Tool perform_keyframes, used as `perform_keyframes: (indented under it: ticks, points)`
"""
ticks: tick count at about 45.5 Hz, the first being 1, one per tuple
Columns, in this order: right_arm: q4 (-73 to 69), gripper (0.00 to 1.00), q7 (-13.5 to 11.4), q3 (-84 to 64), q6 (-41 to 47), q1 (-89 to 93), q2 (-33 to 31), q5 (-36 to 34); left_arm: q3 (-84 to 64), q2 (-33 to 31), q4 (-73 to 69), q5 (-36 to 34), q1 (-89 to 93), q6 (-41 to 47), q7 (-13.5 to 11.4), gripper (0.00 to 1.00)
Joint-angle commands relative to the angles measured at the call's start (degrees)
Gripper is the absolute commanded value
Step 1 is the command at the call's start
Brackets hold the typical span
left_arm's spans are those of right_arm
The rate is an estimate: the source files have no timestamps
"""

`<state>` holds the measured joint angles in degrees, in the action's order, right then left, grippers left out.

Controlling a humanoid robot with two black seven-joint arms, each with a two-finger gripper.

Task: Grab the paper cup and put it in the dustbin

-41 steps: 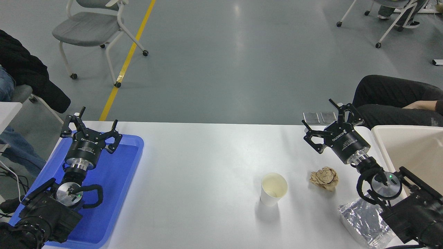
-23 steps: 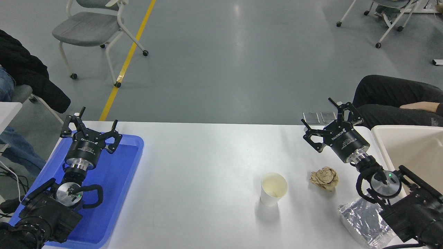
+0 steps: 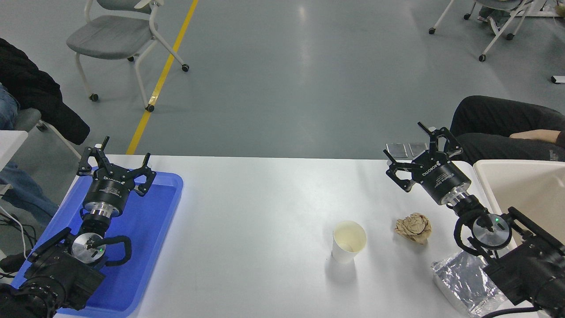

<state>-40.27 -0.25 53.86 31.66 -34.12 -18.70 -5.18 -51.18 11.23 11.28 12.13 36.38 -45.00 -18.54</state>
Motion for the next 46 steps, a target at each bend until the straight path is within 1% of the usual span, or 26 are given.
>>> perform_keyframes:
  ticks: [1,12,23,26,33,41,46]
  points:
    - [-0.07,1.0,-0.19,-10.77,-3.88,-8.49,-4.5,0.25,-0.06,0.02,0.06,0.0,-0.08,0.0,0.0,1.0]
    - [-2.27,1.0,-0.27,-34.76,-8.45,-19.39,-9.77,1.05,0.03,0.02,0.06,0.0,-0.08,0.0,0.0,1.0]
    - [-5.78,1.0,-0.19,-51.2,-7.23,-30.11,-14.34,1.4,0.03,0.02,0.05,0.0,-0.08,0.0,0.0,1.0]
    - [-6.92,1.0,-0.19,-56.48,-7.05,-34.15,-14.78,2.62,0.03,0.02,0.06,0.0,-0.08,0.0,0.0,1.0]
    - [-12.19,1.0,-0.1,-69.04,-6.43,-43.29,-16.1,10.17,-0.06,0.02,0.06,0.0,-0.08,0.0,0.0,1.0]
    - [-23.08,1.0,-0.1,-80.3,-4.95,-54.45,-19.79,23.88,0.03,0.02,0.06,0.0,-0.08,0.0,0.0,1.0]
    - [-29.15,1.0,-0.1,-86.62,-2.92,-61.13,-20.94,28.99,0.03,0.02,0.06,0.0,-0.08,0.0,0.0,1.0]
